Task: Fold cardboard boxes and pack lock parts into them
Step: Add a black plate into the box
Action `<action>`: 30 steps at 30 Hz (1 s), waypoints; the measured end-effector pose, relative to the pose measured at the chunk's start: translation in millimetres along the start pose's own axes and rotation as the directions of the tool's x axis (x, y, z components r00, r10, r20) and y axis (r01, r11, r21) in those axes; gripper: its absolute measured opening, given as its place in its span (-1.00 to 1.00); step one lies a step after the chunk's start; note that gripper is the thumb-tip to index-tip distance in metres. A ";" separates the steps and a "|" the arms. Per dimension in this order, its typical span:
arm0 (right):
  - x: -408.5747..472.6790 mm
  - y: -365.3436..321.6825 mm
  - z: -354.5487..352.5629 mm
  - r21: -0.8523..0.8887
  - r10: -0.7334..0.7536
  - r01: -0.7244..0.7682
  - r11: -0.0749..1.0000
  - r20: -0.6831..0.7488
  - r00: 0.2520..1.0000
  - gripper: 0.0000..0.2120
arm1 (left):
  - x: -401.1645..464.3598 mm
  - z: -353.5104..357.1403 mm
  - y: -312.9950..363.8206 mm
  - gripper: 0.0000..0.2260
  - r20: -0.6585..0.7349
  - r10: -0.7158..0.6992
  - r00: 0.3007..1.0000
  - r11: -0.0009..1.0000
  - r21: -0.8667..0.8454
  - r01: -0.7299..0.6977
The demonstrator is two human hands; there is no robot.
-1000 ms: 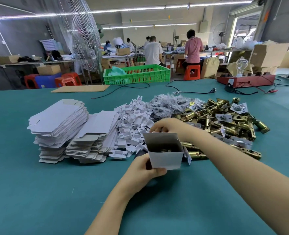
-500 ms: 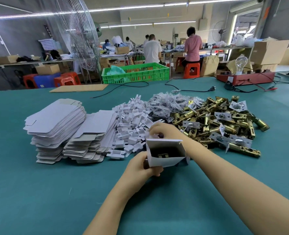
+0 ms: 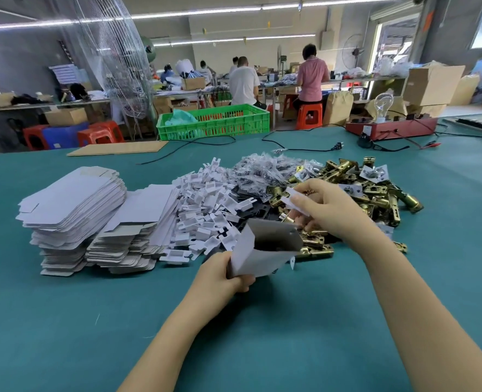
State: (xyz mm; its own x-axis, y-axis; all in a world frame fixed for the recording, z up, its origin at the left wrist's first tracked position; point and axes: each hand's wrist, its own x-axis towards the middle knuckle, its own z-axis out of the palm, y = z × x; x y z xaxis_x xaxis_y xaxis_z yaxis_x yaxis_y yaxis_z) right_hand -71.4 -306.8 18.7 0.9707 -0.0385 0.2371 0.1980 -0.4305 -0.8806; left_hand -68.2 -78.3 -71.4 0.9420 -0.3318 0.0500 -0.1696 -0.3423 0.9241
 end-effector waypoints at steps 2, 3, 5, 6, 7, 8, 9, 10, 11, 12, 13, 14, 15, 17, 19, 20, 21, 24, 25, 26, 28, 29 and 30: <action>-3.0 -14.1 -8.5 -0.023 -0.042 0.042 0.999 -0.009 0.999 -0.86 | -0.4 1.7 0.2 -0.80 0.005 -0.079 0.997 0.991 -0.112 0.079; -5.1 -21.1 -12.9 -0.042 -0.063 0.062 0.997 -0.017 0.998 -0.86 | -0.5 2.9 0.5 -0.79 -0.002 -0.108 0.994 0.980 -0.166 0.106; -10.9 -34.1 -21.6 -0.083 -0.104 0.102 0.991 -0.024 0.994 -0.87 | -0.6 5.3 0.8 -0.84 -0.036 -0.140 0.990 0.964 -0.233 0.128; -14.0 -39.2 -25.7 -0.096 -0.117 0.115 0.989 -0.017 0.993 -0.85 | -0.7 6.4 0.6 -0.86 -0.057 -0.153 0.987 0.959 -0.248 0.135; -17.4 -43.7 -29.6 -0.108 -0.124 0.123 0.987 -0.006 0.992 -0.82 | -0.6 7.5 0.0 -0.87 -0.074 -0.162 0.984 0.957 -0.257 0.138; -20.9 -48.5 -32.5 -0.116 -0.132 0.132 0.984 0.006 0.991 -0.79 | -0.6 8.8 -0.5 -0.86 -0.084 -0.163 0.983 0.956 -0.261 0.137; -24.4 -53.4 -34.7 -0.123 -0.150 0.151 0.981 0.023 0.988 -0.78 | -0.7 10.0 -1.0 -0.86 -0.088 -0.159 0.983 0.956 -0.264 0.131; -28.0 -58.3 -35.9 -0.122 -0.174 0.178 0.976 0.043 0.984 -0.78 | -1.2 11.0 -1.4 -0.86 -0.088 -0.151 0.985 0.957 -0.264 0.123; -31.0 -62.5 -36.2 -0.112 -0.199 0.205 0.972 0.065 0.978 -0.80 | -1.0 12.1 -2.0 -0.87 -0.088 -0.142 0.986 0.959 -0.257 0.116; -33.5 -66.3 -36.1 -0.096 -0.217 0.225 0.970 0.087 0.972 -0.84 | -1.2 12.9 -2.5 -0.87 -0.090 -0.135 0.987 0.963 -0.245 0.110; -35.7 -69.5 -35.3 -0.092 -0.224 0.235 0.968 0.115 0.968 -0.89 | -0.9 13.8 -3.0 -0.87 -0.098 -0.132 0.986 0.966 -0.236 0.106; -37.0 -72.3 -33.6 -0.111 -0.224 0.242 0.964 0.149 0.963 -0.92 | -0.5 14.4 -3.7 -0.87 -0.111 -0.136 0.984 0.966 -0.234 0.107; -37.3 -74.1 -30.8 -0.162 -0.224 0.256 0.953 0.189 0.956 -0.90 | 0.3 14.8 -4.2 -0.88 -0.129 -0.144 0.981 0.966 -0.235 0.111; -35.6 -76.0 -21.1 -0.326 -0.216 0.296 0.898 0.259 0.941 -0.88 | 1.5 15.4 -4.5 -0.87 -0.166 -0.153 0.974 0.966 -0.235 0.111; -34.6 -77.2 -7.9 -0.455 -0.229 0.337 0.824 0.277 0.933 -0.91 | 1.6 16.3 -3.5 -0.85 -0.190 -0.139 0.972 0.969 -0.229 0.093; -34.1 -77.1 -2.3 -0.488 -0.245 0.352 0.799 0.271 0.931 -0.91 | 1.3 16.7 -2.7 -0.85 -0.202 -0.127 0.971 0.973 -0.218 0.081; -33.5 -76.2 1.6 -0.505 -0.253 0.357 0.786 0.264 0.931 -0.91 | 0.9 16.8 -2.0 -0.85 -0.219 -0.112 0.969 0.977 -0.203 0.068; -32.3 -72.3 5.3 -0.512 -0.243 0.327 0.794 0.225 0.944 -0.83 | 0.0 15.5 0.1 -0.89 -0.303 -0.064 0.951 0.990 -0.141 0.021; -32.2 -71.2 5.9 -0.507 -0.238 0.308 0.805 0.200 0.950 -0.80 | 0.3 15.2 0.9 -0.90 -0.333 -0.047 0.942 0.993 -0.117 0.008; -32.2 -70.6 7.4 -0.499 -0.234 0.288 0.817 0.170 0.957 -0.78 | 0.3 15.0 1.6 -0.90 -0.358 -0.029 0.933 0.996 -0.094 -0.005; -32.6 -69.5 13.1 -0.468 -0.232 0.251 0.847 0.098 0.968 -0.72 | 0.1 15.2 2.6 -0.88 -0.395 0.004 0.919 0.998 -0.053 -0.027; -32.5 -68.7 16.9 -0.446 -0.233 0.235 0.864 0.060 0.971 -0.68 | 0.1 15.5 2.6 -0.87 -0.408 0.016 0.913 0.999 -0.039 -0.035; -32.3 -68.1 21.1 -0.424 -0.229 0.219 0.879 0.027 0.973 -0.63 | 0.1 15.6 2.2 -0.85 -0.421 0.027 0.907 0.999 -0.029 -0.043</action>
State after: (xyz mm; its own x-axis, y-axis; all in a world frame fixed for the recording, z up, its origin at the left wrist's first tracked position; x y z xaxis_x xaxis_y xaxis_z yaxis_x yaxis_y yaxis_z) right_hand -113.4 -257.3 62.3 0.9030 0.0859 0.4210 0.3287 -0.7691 -0.5481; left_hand -73.0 -92.8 -75.2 0.9715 0.0597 0.2294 -0.2015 -0.3020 0.9318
